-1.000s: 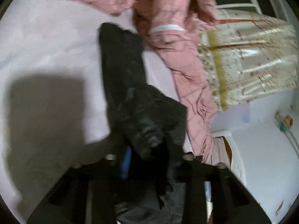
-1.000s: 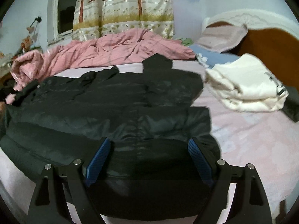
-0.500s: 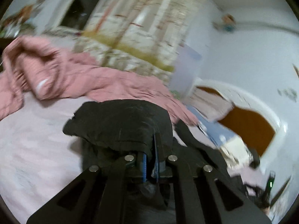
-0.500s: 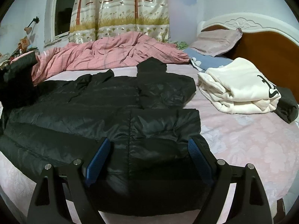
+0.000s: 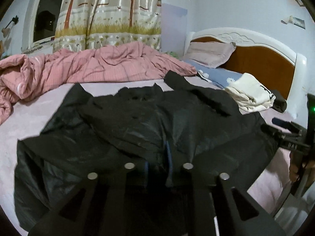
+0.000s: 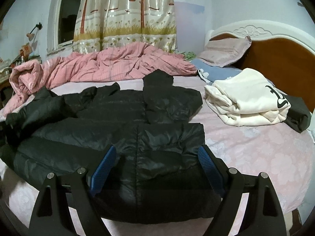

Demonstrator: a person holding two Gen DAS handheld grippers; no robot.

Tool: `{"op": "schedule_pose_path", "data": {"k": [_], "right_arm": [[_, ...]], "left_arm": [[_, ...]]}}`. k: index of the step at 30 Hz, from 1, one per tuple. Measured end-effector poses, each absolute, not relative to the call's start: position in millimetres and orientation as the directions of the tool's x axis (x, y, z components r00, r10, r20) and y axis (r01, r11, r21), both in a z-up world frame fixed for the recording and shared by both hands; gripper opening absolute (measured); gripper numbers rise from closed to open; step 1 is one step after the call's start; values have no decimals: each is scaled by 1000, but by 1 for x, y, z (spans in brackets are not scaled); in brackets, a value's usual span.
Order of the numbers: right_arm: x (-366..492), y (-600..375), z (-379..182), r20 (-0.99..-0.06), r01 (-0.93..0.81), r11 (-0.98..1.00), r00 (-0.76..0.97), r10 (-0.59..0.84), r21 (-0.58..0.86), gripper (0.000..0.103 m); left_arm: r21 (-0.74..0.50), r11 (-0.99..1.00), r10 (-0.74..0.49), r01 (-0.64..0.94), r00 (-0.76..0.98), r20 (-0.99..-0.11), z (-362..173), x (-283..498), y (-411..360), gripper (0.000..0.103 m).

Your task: Fold large clothes

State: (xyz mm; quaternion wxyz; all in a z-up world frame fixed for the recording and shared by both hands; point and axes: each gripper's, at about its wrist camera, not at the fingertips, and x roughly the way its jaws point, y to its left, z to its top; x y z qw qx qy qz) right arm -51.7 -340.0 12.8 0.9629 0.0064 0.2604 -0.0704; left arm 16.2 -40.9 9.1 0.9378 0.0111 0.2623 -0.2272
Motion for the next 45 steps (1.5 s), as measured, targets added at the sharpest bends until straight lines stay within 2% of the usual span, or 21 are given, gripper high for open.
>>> {"op": "schedule_pose_path", "data": {"k": [4,6,8,12,15,17,20,23,27,31,36,39,41,45], "right_arm": [[-56,-342,16,-490,141,990,862,-133,-20,87],[-61,-335,21,-475,160,986,864,-163,-48,87],[-70,-320,32,-439,147,985,882,-172,-90,87],[-76,-298,48,-432,91,995,896,-103,-47,87],[-72,-283,55,-454,46,999,890,-41,-1,87],[-69,-272,59,-468,35,999,883,-27,8,87],[-58,-254,69,-487,25,999,873,-9,27,87],[-41,-225,86,-492,-37,999,869,50,37,87],[-11,-163,100,-513,-172,985,848,133,-28,87],[27,-100,87,-621,-313,946,759,198,-80,87],[54,-45,49,-706,-332,896,707,30,-295,87],[61,-48,32,-729,-303,907,685,-6,-293,86],[62,-59,29,-710,-247,921,703,-44,-301,86],[59,-97,40,-607,-59,926,770,-196,-373,86]], "left_arm": [[-111,897,-423,428,755,-502,2,10,-41,22],[-128,895,-431,427,754,-495,3,7,-38,28],[-157,889,-450,430,759,-471,8,1,-30,40],[-207,889,-457,408,784,-420,19,-10,-11,56],[-239,901,-430,361,807,-404,24,-11,8,62],[-254,916,-392,312,832,-393,28,-8,23,70],[-232,947,-297,222,882,-365,36,1,49,74],[-209,970,-198,122,897,-395,30,21,74,74],[-192,981,-116,19,852,-510,5,51,92,74],[-146,989,-58,-37,802,-595,-10,66,95,74],[-169,985,-75,-35,796,-601,-13,64,104,74],[-127,991,-55,-30,788,-613,-20,68,100,68],[-123,991,-46,-45,758,-651,-30,74,99,62],[-138,988,-48,-61,741,-670,-33,77,101,62]]}}
